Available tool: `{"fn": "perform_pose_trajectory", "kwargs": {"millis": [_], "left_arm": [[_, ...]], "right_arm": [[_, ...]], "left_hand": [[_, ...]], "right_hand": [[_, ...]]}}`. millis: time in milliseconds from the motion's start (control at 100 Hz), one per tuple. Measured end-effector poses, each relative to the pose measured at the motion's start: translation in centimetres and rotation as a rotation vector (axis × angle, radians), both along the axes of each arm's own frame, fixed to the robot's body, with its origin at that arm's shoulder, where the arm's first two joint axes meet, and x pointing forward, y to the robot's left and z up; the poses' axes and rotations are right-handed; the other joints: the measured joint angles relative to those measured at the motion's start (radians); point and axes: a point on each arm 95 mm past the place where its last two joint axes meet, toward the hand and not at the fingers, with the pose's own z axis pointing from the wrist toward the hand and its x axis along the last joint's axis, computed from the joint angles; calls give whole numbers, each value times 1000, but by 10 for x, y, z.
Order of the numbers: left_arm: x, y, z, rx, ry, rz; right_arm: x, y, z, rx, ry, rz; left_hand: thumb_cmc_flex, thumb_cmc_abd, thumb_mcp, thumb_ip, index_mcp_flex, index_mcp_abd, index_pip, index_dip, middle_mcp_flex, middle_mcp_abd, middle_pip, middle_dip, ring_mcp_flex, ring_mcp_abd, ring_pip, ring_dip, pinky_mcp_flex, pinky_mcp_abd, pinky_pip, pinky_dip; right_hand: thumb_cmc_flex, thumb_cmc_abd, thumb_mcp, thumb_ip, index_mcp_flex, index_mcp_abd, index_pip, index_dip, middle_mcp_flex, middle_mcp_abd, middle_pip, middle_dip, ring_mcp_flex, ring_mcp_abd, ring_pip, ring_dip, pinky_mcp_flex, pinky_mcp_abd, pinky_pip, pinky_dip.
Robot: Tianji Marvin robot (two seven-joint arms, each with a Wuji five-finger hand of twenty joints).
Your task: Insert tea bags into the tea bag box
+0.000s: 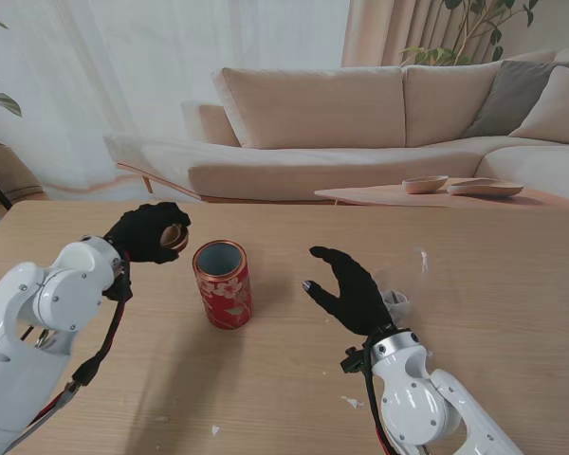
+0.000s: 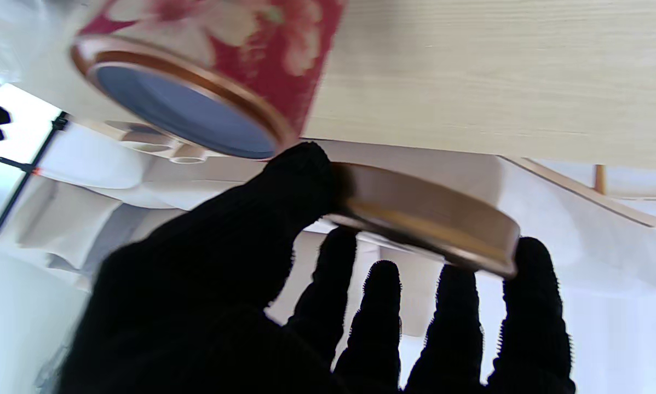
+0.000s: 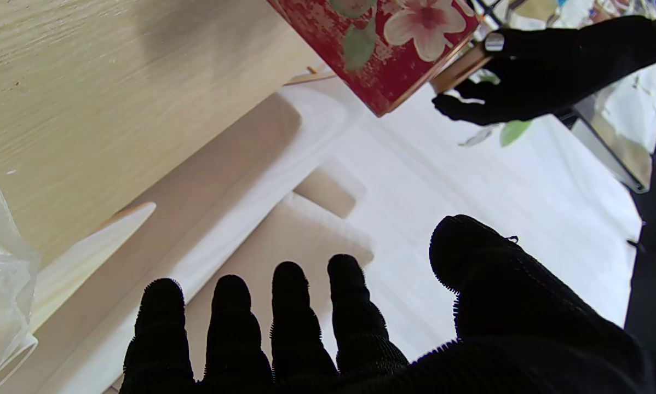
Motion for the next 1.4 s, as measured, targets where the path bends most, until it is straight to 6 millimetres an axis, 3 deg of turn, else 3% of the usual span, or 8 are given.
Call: {"fn": "perform_pose_trajectory", "kwargs": {"millis": [50,110,490,1400], "left_arm": [[1,-10,4,0,6,-26],[1,-20,8,-3,19,-56],[-2,-68,10,-29,56,-173],[-17,-72,-4,-55,62,-189]], "right_arm": [[0,-1,0,1,0,-2],[0,-2,0,3,0,-4],[-2,-3,0,11,-3,-8],[-3,-3,1,17,-9,-10]], "left_hand": [[10,1,-1,0,35,77,61,29,0,0,0,0,5,-2,27,1,1,0,0,-9],[11,1,-1,0,44,97,82,33,0,0,1,-1,5,-4,29,1,3,0,0,-10],[23,13,-1,0,44,101,84,41,0,0,10,-1,5,-5,38,1,20,0,0,-15],[51,20,13,0,28,109,47,41,0,11,-9,-14,2,-20,1,-2,9,-20,23,-16]], "right_hand": [[0,0,0,0,0,0,0,0,0,0,0,0,0,0,0,0,0,0,0,0],[0,0,0,0,0,0,0,0,0,0,0,0,0,0,0,0,0,0,0,0],[0,0,1,0,0,0,4,0,0,0,0,0,0,0,0,0,0,0,0,2],[0,0,1,0,0,1,4,0,0,0,0,0,0,0,0,0,0,0,0,3]]}}
